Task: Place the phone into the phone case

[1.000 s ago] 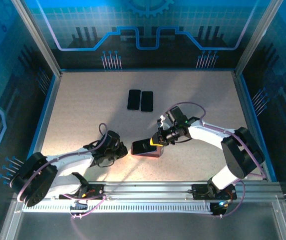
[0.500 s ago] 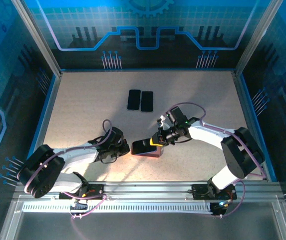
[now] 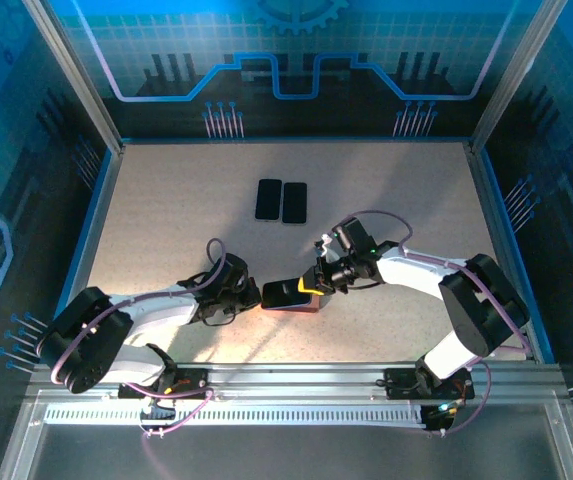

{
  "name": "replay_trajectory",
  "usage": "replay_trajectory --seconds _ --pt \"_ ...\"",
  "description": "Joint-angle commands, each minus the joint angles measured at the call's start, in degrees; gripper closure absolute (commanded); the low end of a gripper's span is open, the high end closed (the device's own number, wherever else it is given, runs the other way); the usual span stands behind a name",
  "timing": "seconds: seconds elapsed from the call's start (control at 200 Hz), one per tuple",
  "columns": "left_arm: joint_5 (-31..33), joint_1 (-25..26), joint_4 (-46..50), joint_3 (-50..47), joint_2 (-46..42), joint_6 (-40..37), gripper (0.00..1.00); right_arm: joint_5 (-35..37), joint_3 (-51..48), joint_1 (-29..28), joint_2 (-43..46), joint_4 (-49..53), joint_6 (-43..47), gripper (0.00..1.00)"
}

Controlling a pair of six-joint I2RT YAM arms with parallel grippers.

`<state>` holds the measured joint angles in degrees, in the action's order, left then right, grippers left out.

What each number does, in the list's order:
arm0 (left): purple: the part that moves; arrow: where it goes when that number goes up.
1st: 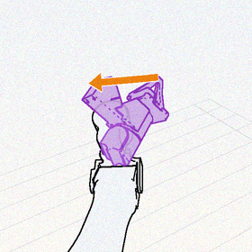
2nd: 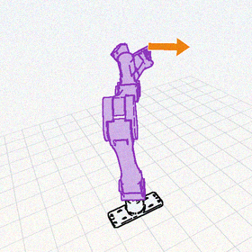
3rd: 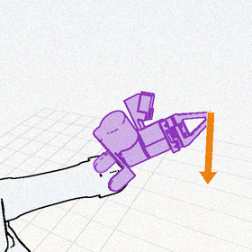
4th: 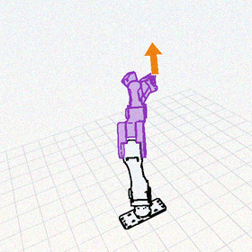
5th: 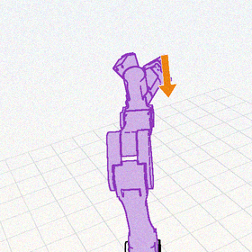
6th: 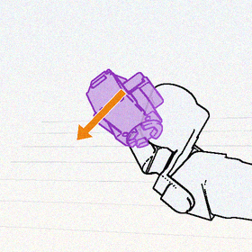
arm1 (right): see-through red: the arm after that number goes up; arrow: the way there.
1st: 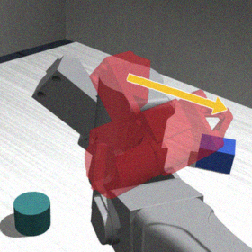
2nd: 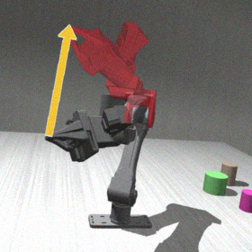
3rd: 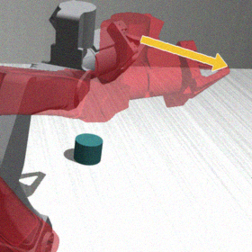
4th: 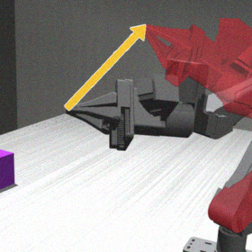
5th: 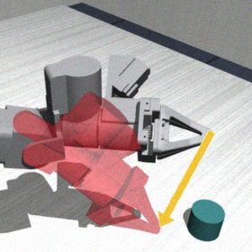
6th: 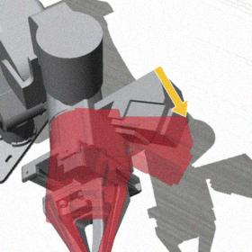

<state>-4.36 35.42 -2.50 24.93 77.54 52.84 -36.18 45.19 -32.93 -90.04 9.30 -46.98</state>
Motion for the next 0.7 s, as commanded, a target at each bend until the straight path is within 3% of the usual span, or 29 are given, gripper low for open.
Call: replay_trajectory --seconds 0.0,0.355,0.56,0.695 --pt "-1.7 0.66 -1.36 -1.19 0.77 1.54 0.98 4.95 -1.63 -1.48 -2.06 -0.41 -1.68 1.0" --pt "-1.64 1.14 -2.25 -1.96 0.51 2.46 0.97 6.69 -3.1 -2.56 -2.85 -2.11 -2.52 1.0" --pt "-0.97 1.08 -2.4 -1.89 0.2 2.49 0.97 9.22 -1.19 -2.67 -2.77 3.16 0.45 1.0" --pt "-0.64 1.06 -2.24 -1.86 -0.02 2.53 0.98 10.83 1.85 -2.72 -2.94 8.16 3.06 0.91"
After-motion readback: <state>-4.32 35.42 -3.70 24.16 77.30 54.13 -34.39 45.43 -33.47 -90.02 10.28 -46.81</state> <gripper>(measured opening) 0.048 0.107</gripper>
